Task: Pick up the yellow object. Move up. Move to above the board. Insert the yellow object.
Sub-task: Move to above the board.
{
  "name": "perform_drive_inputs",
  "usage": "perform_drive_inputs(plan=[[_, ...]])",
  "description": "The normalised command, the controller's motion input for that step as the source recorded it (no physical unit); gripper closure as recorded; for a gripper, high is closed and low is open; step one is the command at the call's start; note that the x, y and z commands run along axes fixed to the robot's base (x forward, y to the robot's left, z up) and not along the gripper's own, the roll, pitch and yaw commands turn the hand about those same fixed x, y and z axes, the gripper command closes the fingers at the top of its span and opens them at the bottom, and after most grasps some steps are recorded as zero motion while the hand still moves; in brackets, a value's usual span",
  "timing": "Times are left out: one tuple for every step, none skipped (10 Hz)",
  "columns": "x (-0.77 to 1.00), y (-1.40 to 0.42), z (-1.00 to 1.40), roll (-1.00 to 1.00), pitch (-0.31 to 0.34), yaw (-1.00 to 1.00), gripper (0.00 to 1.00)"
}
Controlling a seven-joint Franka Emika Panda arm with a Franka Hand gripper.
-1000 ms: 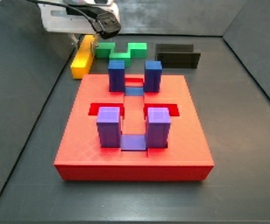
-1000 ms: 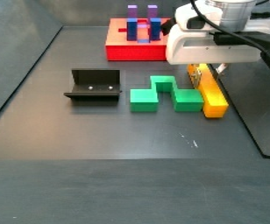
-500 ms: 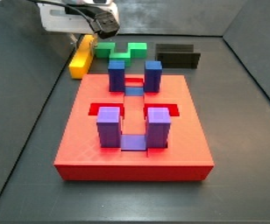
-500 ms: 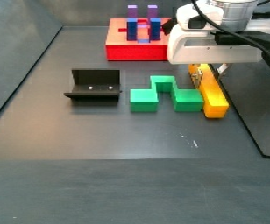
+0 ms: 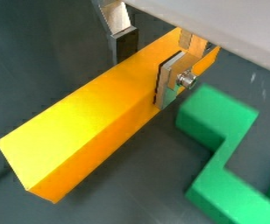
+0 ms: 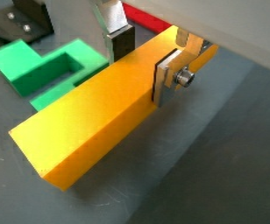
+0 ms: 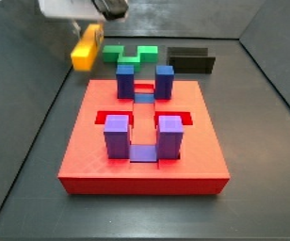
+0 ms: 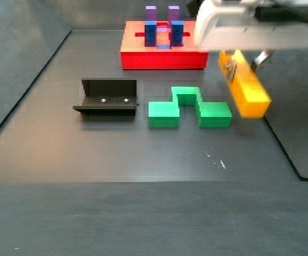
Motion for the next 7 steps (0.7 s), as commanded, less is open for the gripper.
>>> perform_drive_inputs(plan=[[0.0,0.0,1.4,0.0,0.0,0.0,1.0],[0.01,0.0,1.4,0.0,0.011,0.0,1.0],[-0.04,0.0,1.4,0.02,0.055,0.0,1.0],[-0.04,0.01,1.4,0.05,0.031,0.01,1.0],[0.02,0.01,1.4,0.02,0.052,0.01,1.0],[0.04,0.01,1.4,0.01,0.079,0.0,1.0],[0.03,0.01,1.4,0.01,0.101,0.0,1.0]])
